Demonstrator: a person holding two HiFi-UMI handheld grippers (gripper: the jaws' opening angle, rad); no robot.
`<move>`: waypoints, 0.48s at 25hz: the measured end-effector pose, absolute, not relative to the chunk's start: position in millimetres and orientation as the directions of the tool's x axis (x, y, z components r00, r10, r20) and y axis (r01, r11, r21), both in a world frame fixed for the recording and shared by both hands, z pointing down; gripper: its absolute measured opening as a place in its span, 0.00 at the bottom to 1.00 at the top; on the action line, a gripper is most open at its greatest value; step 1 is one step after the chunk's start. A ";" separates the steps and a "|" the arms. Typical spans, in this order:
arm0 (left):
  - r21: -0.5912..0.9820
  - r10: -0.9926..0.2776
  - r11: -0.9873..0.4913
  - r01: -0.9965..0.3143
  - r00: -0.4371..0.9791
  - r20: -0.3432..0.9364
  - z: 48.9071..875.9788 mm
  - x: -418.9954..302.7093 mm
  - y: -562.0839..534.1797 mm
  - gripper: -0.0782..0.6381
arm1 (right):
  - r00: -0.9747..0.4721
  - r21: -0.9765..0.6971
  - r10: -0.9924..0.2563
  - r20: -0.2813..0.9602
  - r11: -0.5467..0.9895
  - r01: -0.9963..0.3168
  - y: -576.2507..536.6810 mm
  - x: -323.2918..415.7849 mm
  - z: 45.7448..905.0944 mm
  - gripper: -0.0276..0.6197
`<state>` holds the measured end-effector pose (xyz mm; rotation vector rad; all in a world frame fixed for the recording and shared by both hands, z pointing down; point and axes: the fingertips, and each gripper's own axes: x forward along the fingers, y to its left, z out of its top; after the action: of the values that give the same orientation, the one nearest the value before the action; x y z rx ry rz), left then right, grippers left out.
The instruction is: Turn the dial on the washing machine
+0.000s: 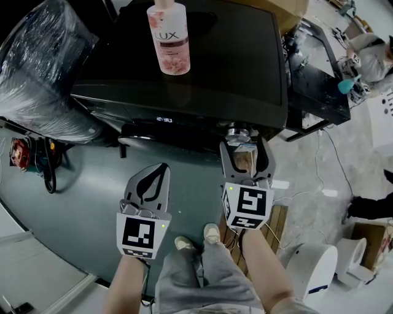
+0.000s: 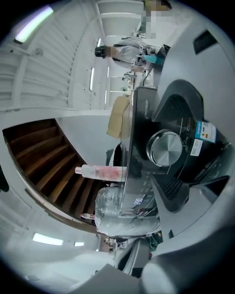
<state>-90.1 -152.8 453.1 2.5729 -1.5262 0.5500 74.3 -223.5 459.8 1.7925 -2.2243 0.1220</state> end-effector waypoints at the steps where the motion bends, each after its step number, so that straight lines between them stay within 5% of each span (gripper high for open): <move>1: -0.100 -0.827 -0.496 -0.863 0.434 0.358 454.2 -90.9 -152.1 0.13 | -0.182 0.128 -0.945 0.273 0.223 -0.966 -225.1 72.8 460.4 0.60; 12: -0.108 -0.826 -0.494 -0.862 0.427 0.368 458.8 -98.5 -151.8 0.13 | -0.111 0.171 -0.948 0.299 0.168 -0.971 -235.0 69.5 466.3 0.51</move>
<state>-98.5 -151.8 458.8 2.5709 -1.5257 0.5783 69.5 -235.0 466.3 1.8283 -2.1141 0.0951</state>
